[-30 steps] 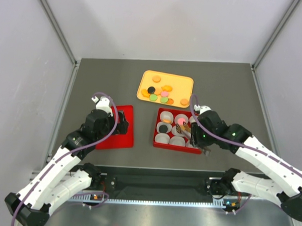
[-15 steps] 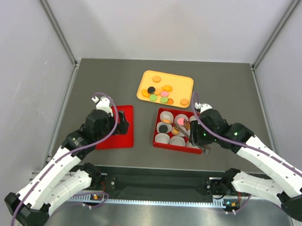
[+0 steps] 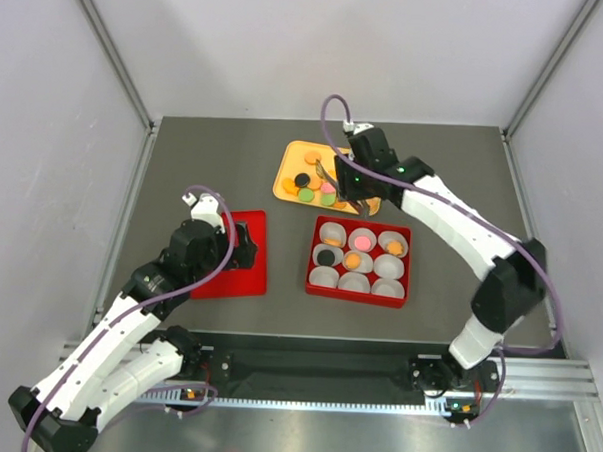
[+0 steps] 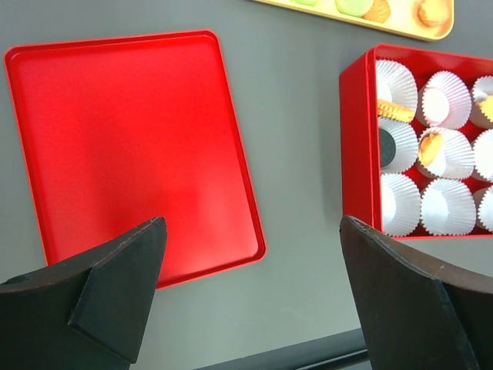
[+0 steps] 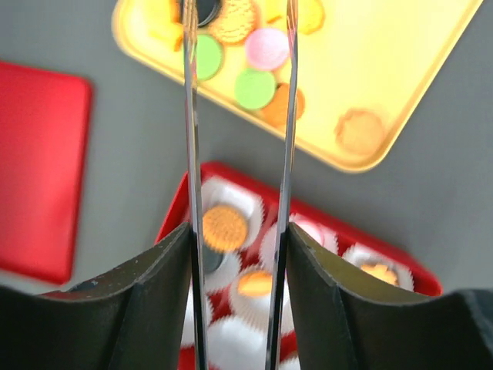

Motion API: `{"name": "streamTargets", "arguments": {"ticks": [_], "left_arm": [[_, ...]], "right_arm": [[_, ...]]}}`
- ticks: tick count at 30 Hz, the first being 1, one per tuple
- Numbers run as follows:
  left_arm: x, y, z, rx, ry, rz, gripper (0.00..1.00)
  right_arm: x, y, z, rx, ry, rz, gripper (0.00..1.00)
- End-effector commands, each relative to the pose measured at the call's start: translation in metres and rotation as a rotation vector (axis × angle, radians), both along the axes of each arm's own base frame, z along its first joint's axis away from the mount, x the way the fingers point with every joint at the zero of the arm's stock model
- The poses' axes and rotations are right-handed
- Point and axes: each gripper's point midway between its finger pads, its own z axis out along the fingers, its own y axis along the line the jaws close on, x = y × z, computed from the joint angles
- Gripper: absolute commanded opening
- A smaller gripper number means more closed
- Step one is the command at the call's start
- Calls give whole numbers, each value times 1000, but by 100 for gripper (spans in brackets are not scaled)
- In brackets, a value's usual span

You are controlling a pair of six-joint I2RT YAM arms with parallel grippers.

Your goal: Pack the cookies

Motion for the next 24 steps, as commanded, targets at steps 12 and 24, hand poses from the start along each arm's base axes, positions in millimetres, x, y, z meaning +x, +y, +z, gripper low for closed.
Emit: {"name": "streamTargets", "arguments": {"ticks": [12, 24], "left_arm": [[2, 2, 9, -12, -36, 18, 99], [3, 2, 8, -8, -34, 23, 99]], "right_arm": [[79, 41, -6, 7, -51, 40, 50], [135, 60, -50, -73, -62, -12, 51]]}}
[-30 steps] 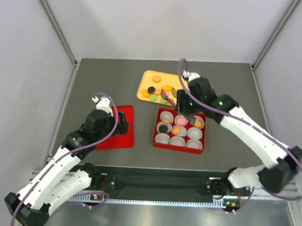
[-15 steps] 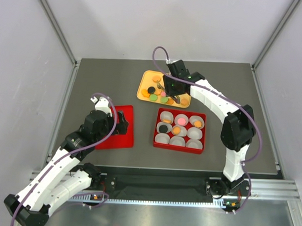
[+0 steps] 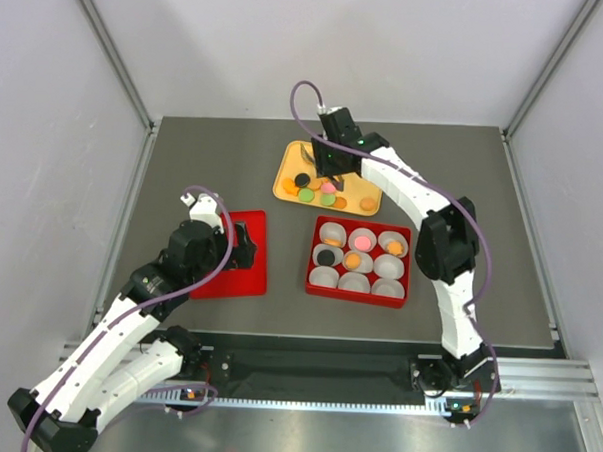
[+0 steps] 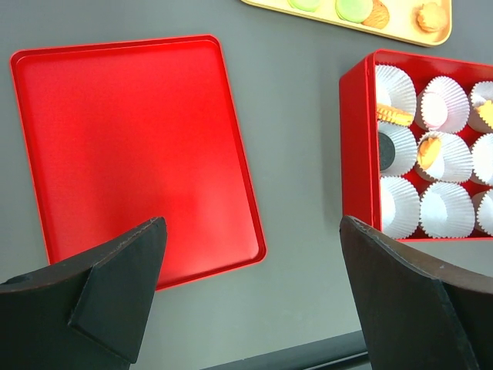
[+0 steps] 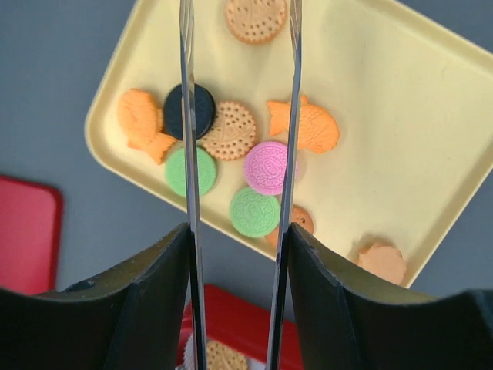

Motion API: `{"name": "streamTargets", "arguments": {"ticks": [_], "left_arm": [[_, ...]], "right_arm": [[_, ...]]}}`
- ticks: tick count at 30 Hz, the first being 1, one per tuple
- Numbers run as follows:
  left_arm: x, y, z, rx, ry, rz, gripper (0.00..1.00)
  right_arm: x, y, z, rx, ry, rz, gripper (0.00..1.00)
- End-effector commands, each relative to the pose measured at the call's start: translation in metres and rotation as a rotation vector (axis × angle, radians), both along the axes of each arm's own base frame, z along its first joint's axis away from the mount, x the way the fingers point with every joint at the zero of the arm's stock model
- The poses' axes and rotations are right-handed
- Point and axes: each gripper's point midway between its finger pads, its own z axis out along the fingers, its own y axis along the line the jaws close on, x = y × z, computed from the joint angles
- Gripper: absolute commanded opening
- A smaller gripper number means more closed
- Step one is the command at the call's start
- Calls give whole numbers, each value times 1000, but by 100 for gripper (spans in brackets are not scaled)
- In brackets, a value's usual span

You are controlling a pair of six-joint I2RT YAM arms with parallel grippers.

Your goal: Pack the cookies

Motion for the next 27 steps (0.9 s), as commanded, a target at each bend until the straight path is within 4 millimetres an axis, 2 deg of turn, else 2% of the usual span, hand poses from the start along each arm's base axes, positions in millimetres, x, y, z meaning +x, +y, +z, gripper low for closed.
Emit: {"name": "streamTargets", "arguments": {"ticks": [1, 2, 3, 5, 15, 23, 27], "left_arm": [[3, 1, 4, -3, -18, 17, 99], [3, 1, 4, -1, -16, 16, 99], [3, 1, 4, -1, -16, 16, 99], [3, 1, 4, -1, -17, 17, 99], [4, 0, 1, 4, -7, 16, 99], [4, 0, 2, 3, -9, 16, 99], [4, 0, 3, 0, -13, 16, 99]], "right_arm": [[25, 9, 2, -16, -66, -18, 51], [29, 10, -12, -29, -49, -20, 51], [34, 14, -8, -20, -63, -20, 51], [37, 16, -20, -32, -48, -23, 51], [33, 14, -27, -29, -29, -25, 48], [31, 13, -22, -26, -34, -24, 34], [31, 9, 4, -2, -70, -31, 30]]}}
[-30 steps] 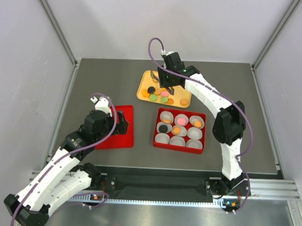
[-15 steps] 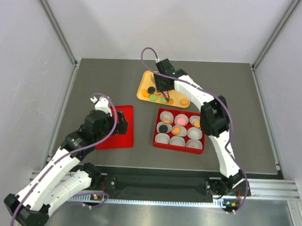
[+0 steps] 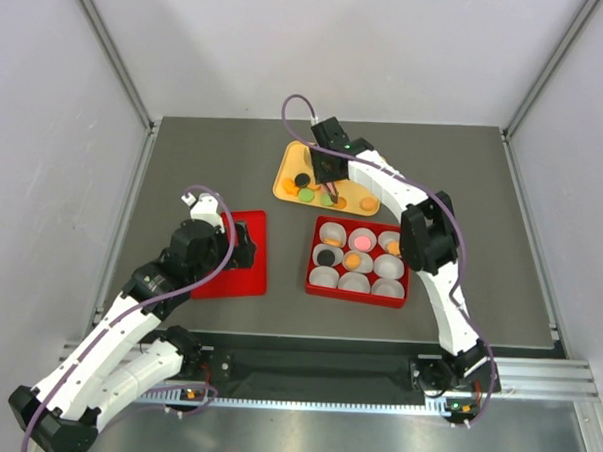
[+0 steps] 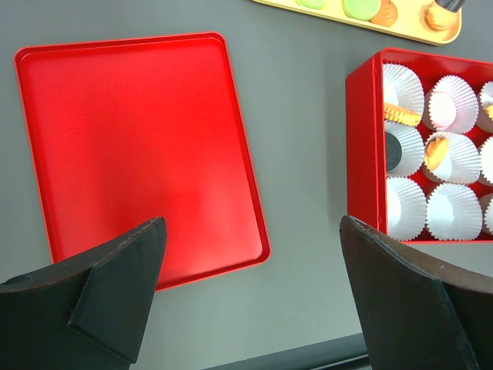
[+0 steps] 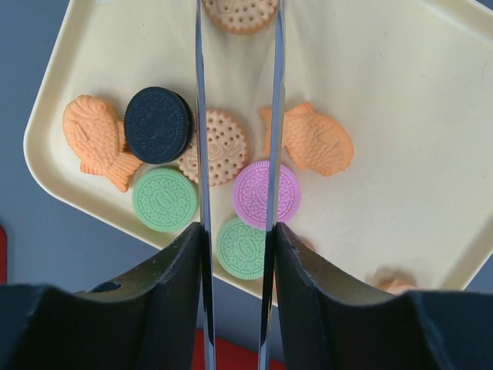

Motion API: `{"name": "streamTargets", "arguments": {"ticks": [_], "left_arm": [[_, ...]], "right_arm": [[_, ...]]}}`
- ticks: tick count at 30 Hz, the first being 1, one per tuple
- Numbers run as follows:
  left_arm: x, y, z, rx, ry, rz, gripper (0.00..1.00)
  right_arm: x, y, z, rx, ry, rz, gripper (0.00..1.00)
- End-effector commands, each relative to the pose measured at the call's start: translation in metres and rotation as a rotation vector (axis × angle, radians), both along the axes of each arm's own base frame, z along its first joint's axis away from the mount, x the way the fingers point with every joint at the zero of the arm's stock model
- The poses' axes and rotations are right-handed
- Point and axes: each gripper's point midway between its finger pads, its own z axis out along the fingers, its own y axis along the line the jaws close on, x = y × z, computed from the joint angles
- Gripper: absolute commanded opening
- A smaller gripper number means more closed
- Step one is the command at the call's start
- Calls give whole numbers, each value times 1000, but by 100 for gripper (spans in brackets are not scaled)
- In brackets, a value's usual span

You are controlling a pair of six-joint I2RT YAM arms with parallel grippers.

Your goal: Pack the cookies

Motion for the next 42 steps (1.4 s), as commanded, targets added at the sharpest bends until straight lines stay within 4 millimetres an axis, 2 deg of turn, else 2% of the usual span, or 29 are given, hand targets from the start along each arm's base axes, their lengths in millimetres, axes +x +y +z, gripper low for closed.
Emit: {"name": "streamTargets", "arguments": {"ticks": [1, 4, 7, 9, 10, 12, 13, 18, 23, 24, 25, 27, 28, 29, 30, 31, 32, 33, 34, 36, 42], "left_arm": [[2, -1, 5, -11, -19, 7, 99], [2, -1, 5, -12, -20, 5, 99], [2, -1, 6, -13, -23, 7, 99], [2, -1, 6, -14, -24, 5, 99], [2, -1, 6, -14, -24, 5, 99], [2, -1, 6, -14, -24, 7, 99], [2, -1, 7, -16, -25, 4, 99], [1, -2, 7, -18, -25, 0, 99], [1, -2, 9, -23, -31, -1, 99], [1, -2, 9, -24, -31, -3, 99], [0, -2, 9, -24, -31, -3, 99], [0, -2, 9, -25, -31, -4, 99], [0, -3, 9, -25, -30, -5, 99], [1, -3, 9, -26, -31, -5, 99], [1, -3, 9, -26, -31, -5, 99], [0, -3, 9, -25, -29, -9, 99], [1, -4, 9, -26, -29, -10, 99], [0, -3, 9, -26, -31, -9, 99], [0, -3, 9, -27, -30, -10, 99], [0, -3, 9, -27, -32, -10, 99], [0, -4, 10, -31, -35, -13, 99]], "right_arm": [[9, -2, 84, 86, -152, -14, 29], [10, -10, 107, 105, -186, -24, 29], [7, -16, 123, 122, -197, -26, 29], [2, -19, 127, 118, -196, -23, 28], [-2, -21, 139, 127, -213, -21, 28], [-9, -28, 139, 115, -207, -24, 27], [-17, -35, 149, 114, -218, -25, 28], [-51, -59, 168, 111, -234, -31, 28], [-101, -88, 173, 128, -223, -35, 27], [-114, -95, 185, 152, -242, -41, 27], [-125, -102, 170, 137, -210, -42, 27], [-141, -111, 168, 148, -206, -48, 28], [-157, -119, 166, 161, -203, -56, 28], [-170, -127, 176, 193, -227, -69, 28], [-178, -131, 173, 198, -221, -73, 28], [-189, -138, 156, 176, -182, -81, 28], [-197, -144, 152, 172, -175, -88, 28], [-207, -150, 159, 195, -193, -100, 28], [-217, -157, 145, 177, -159, -106, 28], [-233, -169, 140, 172, -155, -126, 29], [-282, -188, 113, 190, -47, -144, 29]]}}
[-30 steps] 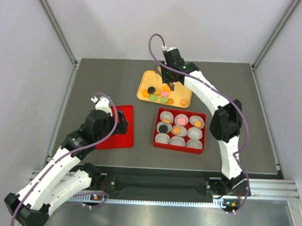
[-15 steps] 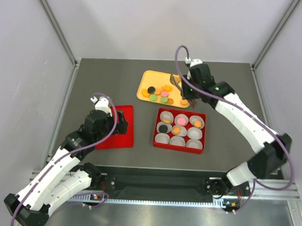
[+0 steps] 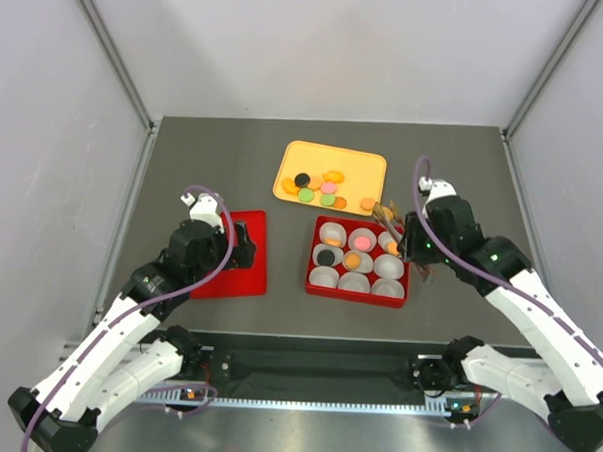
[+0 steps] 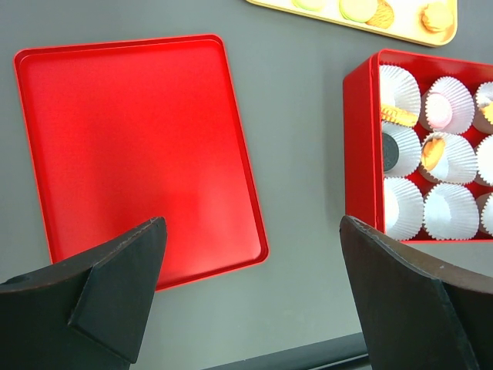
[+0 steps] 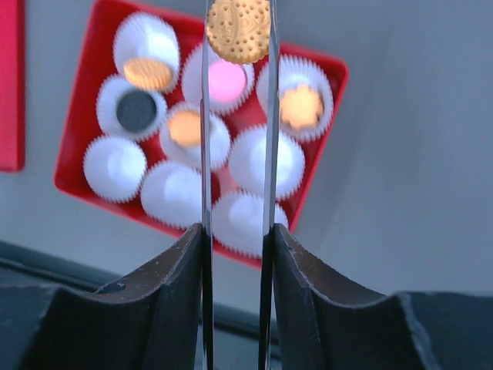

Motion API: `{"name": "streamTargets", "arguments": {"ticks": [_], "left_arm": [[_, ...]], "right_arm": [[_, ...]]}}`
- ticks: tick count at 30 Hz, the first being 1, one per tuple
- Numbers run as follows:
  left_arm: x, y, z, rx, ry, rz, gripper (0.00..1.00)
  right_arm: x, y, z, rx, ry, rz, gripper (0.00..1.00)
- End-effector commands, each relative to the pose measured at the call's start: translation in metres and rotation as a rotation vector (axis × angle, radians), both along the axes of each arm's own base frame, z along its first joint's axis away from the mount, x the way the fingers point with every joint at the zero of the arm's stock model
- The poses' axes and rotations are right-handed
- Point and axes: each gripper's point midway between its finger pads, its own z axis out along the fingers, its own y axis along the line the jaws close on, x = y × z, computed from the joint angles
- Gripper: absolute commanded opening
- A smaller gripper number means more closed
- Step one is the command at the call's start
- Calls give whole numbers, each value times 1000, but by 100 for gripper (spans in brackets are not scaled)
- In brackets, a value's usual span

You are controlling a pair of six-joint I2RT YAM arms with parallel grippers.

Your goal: Pack the cookies

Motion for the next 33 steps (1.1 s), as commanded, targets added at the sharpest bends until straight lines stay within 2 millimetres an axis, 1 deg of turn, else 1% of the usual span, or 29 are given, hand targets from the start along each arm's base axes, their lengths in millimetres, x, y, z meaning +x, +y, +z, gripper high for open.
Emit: {"name": "streamTargets", "arguments": {"ticks": [1, 2, 5, 8, 11, 13, 14, 19, 26, 29, 33], "left_arm": [[0, -3, 8, -25, -28, -10, 99], [0, -4, 9, -29, -31, -13, 99], [0, -6, 7, -27, -21, -22, 99], [0, -7, 6, -25, -16, -26, 99], [0, -7, 7, -29, -21, -26, 99], [0, -6, 8, -31, -25, -25, 99], [0, -6, 9, -32, -28, -25, 99], [0, -7, 6, -28, -18, -29, 99], [0, -7, 5, -24, -15, -25, 99], [0, -7, 5, -23, -14, -25, 99], [0, -7, 5, -23, -14, -27, 99]], "right_arm": [[-25, -12, -7, 32, 44, -38, 29], [-33, -18, -8, 31, 54, -47, 29], [-45, -25, -12, 36, 72, -63, 29], [-59, -30, -26, 24, 123, -62, 29], [-66, -32, -37, 23, 144, -65, 29], [-68, -30, -40, 39, 154, -63, 29], [-70, -30, -45, 39, 164, -62, 29], [-70, -24, -53, 74, 166, -62, 29], [-74, -16, -68, 99, 193, -48, 28], [-74, -17, -70, 93, 193, -48, 28], [-74, -17, -69, 91, 185, -52, 32]]}}
